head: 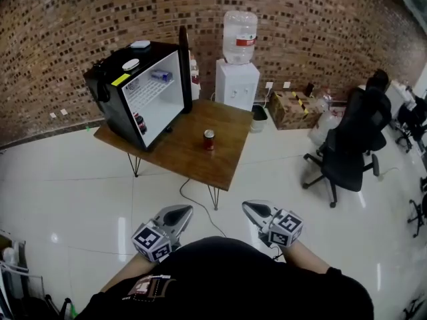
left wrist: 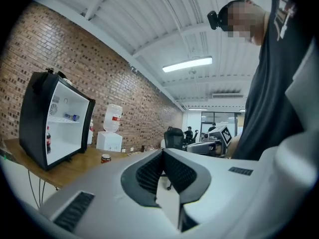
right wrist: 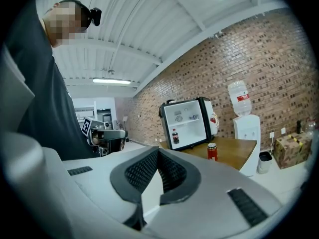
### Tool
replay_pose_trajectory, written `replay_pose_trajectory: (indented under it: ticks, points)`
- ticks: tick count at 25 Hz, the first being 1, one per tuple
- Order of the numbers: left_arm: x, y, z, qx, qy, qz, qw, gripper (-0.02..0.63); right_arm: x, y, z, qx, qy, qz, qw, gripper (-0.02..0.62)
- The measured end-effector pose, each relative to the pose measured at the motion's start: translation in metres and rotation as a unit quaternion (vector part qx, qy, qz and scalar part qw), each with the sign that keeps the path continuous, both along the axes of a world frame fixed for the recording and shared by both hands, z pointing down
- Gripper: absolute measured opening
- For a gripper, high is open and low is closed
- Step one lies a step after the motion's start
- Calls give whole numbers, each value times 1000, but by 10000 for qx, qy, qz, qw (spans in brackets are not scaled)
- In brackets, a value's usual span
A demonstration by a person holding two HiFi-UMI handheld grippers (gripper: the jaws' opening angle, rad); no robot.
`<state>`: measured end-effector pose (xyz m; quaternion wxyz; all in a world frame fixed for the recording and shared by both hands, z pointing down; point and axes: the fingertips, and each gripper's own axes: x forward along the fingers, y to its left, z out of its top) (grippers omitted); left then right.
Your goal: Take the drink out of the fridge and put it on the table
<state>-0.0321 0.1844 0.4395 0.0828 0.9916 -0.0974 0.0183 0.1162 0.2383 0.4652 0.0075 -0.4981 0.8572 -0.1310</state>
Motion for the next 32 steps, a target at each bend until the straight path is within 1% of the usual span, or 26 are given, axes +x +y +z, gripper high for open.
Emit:
replay_pose_trajectory:
  ticks: [4,10,15,21,32]
  points:
    - [-8,-3,-2,19,17,53,10000,-8,-13,1,-3,-16,-168,160,9997,-6]
    - [-16,8,-1,-157,12,53,9999,-7,-33,13,-3,-117,53,-105,9999,-8]
    - [-23,16,2,-11,25,31,10000,-7,-40,18,0,-91,145,-257,9995,-8]
    - [-20,24,0,-68,35,40,10000,-7,-39,20,-3,-67,246,-370,9990,-8]
    - [-20,21,-1,-58,62,-83,9999,-7,-36,19,-4,17,234,-449,9987,-8]
